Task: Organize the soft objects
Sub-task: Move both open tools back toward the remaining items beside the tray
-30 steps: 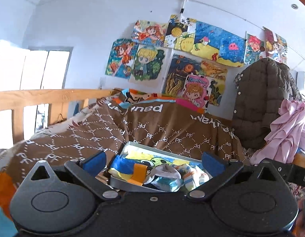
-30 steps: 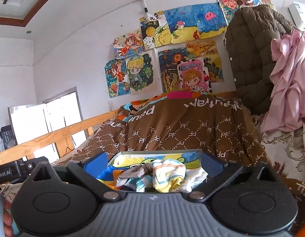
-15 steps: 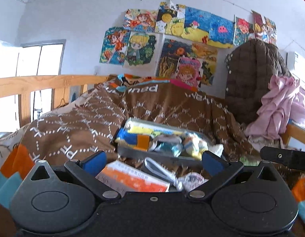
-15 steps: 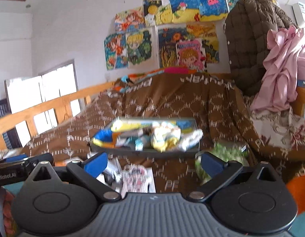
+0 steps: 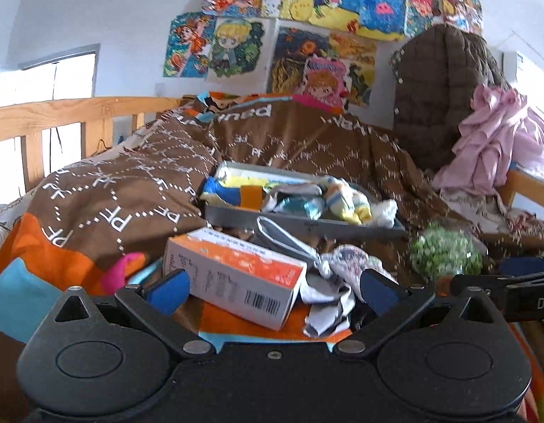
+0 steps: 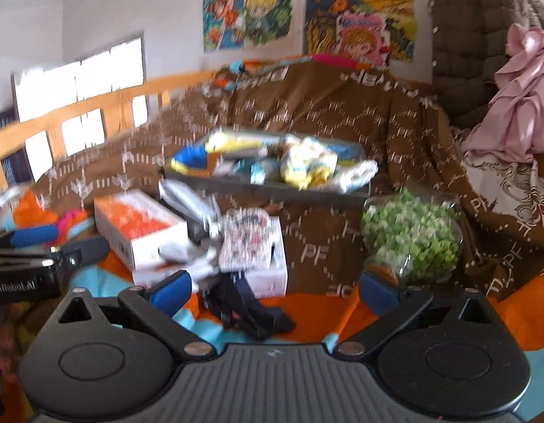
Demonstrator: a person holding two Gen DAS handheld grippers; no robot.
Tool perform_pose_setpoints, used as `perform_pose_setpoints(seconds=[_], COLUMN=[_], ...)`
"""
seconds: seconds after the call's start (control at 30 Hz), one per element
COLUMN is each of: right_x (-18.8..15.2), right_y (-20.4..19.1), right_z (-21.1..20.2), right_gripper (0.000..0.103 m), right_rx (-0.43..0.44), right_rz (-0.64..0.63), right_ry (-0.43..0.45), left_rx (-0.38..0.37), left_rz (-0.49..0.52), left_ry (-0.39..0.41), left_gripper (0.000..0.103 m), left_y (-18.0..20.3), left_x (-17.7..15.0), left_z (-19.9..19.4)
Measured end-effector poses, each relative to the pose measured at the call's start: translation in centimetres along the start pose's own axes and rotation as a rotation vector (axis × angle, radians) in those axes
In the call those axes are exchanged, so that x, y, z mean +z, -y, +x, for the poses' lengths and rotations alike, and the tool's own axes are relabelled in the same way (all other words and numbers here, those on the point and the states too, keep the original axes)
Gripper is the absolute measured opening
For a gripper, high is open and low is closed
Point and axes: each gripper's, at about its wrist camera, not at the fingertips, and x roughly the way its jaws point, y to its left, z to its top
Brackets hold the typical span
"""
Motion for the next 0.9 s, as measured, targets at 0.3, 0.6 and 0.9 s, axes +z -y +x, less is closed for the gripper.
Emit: perform_pose_setpoints(seconds=[0.3,0.6,0.9], right_x=[-0.4,-0.7,-1.0], right_y=[-0.7,-0.9,-1.1], right_z=[1.0,2.0,3.3], right_gripper=[0.103,0.103,0.103], right_rx=[-0.006,-0.023,-0.037], right_rz=[-0.048,-0.079,-0.114], right_ry=[-0.066,-0.122,-0.174], left_rx=[-0.066,-0.149,-0.194], left_rz=[0.017,-0.001,-0.041], left_ry=[-0.075,-0.15,-0.185], left_gripper=[0.102,0.102,0.102], left_y=[0.2,0.5,1.0], left_x=[-1.2,-1.2,-2.0], left_z=[1.3,3.3,5.1])
